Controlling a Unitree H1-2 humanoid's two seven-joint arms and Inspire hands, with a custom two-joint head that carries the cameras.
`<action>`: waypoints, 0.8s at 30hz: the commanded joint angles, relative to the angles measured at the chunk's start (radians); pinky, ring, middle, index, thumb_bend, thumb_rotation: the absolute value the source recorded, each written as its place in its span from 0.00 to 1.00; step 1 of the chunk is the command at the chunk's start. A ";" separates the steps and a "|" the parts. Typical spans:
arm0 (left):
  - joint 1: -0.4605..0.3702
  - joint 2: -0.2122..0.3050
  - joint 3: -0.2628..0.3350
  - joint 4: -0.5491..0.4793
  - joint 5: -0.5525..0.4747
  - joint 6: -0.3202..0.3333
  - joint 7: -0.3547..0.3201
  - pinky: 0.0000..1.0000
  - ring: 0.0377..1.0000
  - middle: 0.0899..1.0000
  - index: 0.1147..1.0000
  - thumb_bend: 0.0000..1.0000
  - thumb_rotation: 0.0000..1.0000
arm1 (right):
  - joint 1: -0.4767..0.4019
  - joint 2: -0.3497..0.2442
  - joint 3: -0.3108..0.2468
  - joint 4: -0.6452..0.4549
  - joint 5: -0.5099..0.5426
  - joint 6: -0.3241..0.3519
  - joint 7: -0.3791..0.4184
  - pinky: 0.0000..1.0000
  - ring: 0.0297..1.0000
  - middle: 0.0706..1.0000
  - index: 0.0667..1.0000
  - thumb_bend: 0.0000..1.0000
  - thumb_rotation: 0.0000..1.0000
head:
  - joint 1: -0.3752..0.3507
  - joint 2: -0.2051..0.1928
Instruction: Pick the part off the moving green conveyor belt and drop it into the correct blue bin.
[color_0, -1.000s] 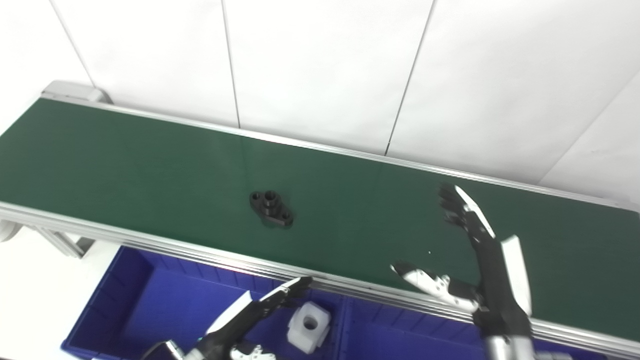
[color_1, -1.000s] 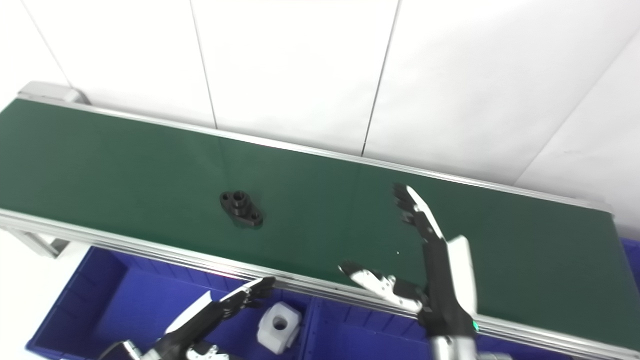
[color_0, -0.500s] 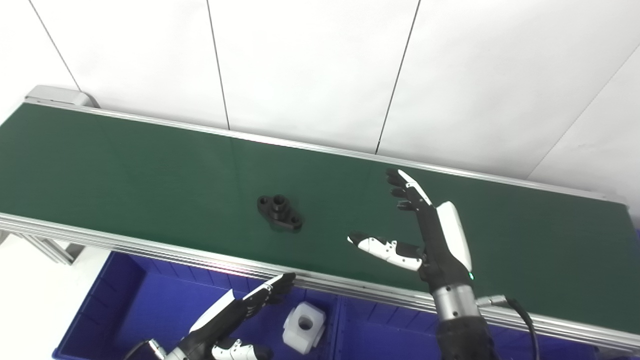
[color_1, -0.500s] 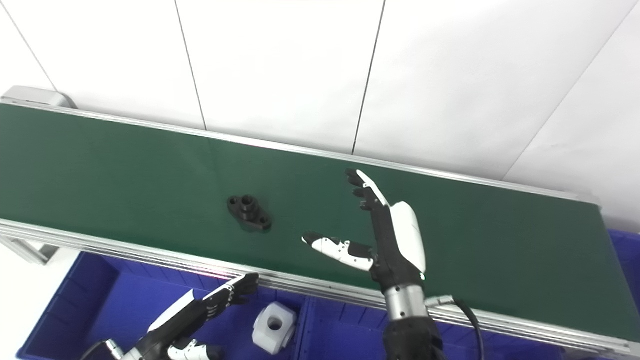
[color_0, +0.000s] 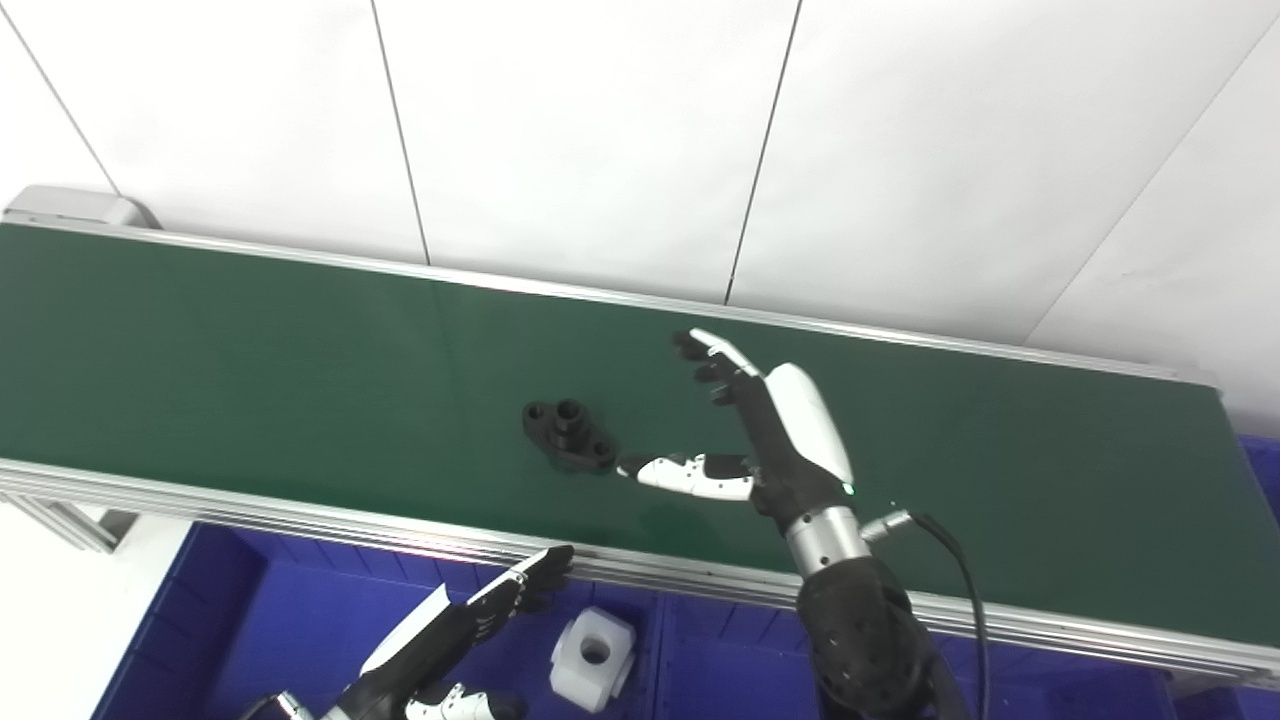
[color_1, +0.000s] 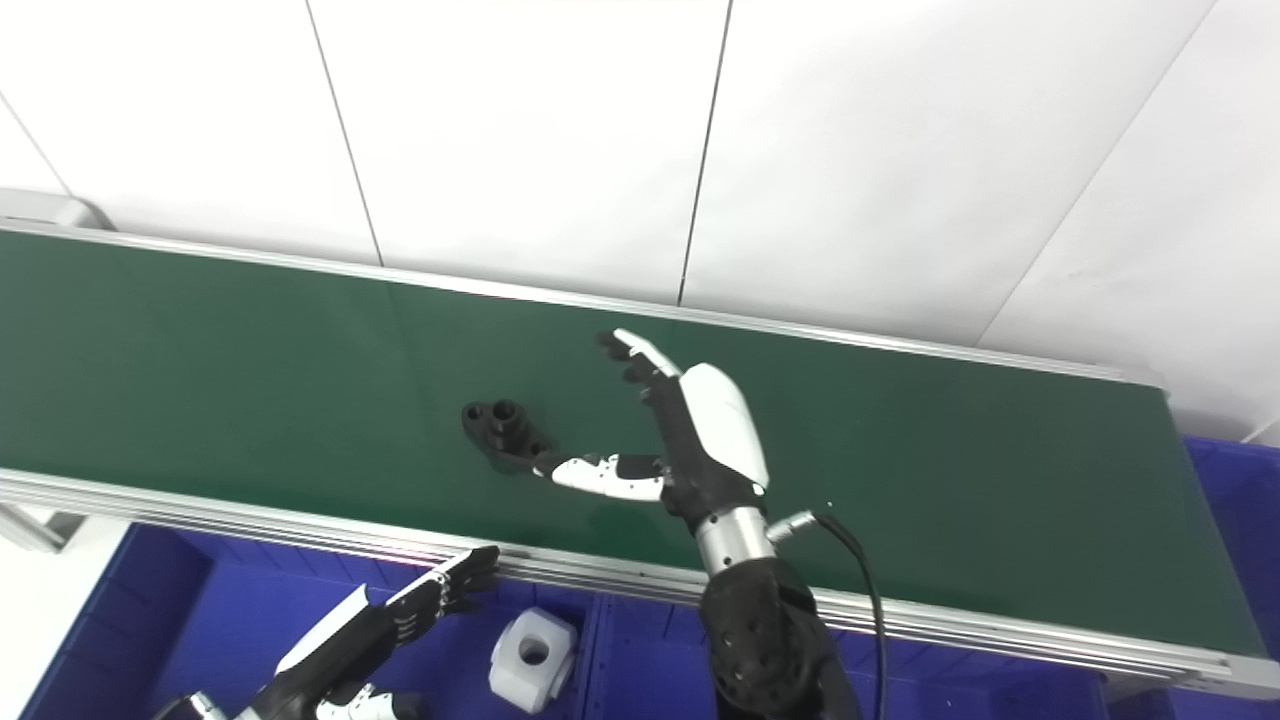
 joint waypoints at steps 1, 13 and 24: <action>0.003 0.001 0.002 -0.028 -0.020 -0.040 -0.009 0.86 0.91 0.94 0.94 0.67 0.77 | -0.055 -0.005 0.014 0.009 -0.024 0.018 0.006 0.74 0.80 0.82 0.84 0.81 0.36 | 0.003 -0.002; 0.025 0.001 -0.015 -0.045 -0.051 -0.040 -0.066 0.86 0.91 0.94 0.95 0.69 0.76 | -0.150 -0.048 0.094 0.141 -0.129 0.085 0.049 0.75 0.79 0.81 0.83 0.83 0.38 | 0.019 -0.003; 0.031 -0.010 -0.013 -0.047 -0.045 -0.041 -0.081 0.86 0.91 0.94 0.95 0.71 0.74 | -0.184 -0.079 0.133 0.256 -0.169 0.101 0.056 0.80 0.82 0.83 0.84 0.81 0.38 | 0.028 0.005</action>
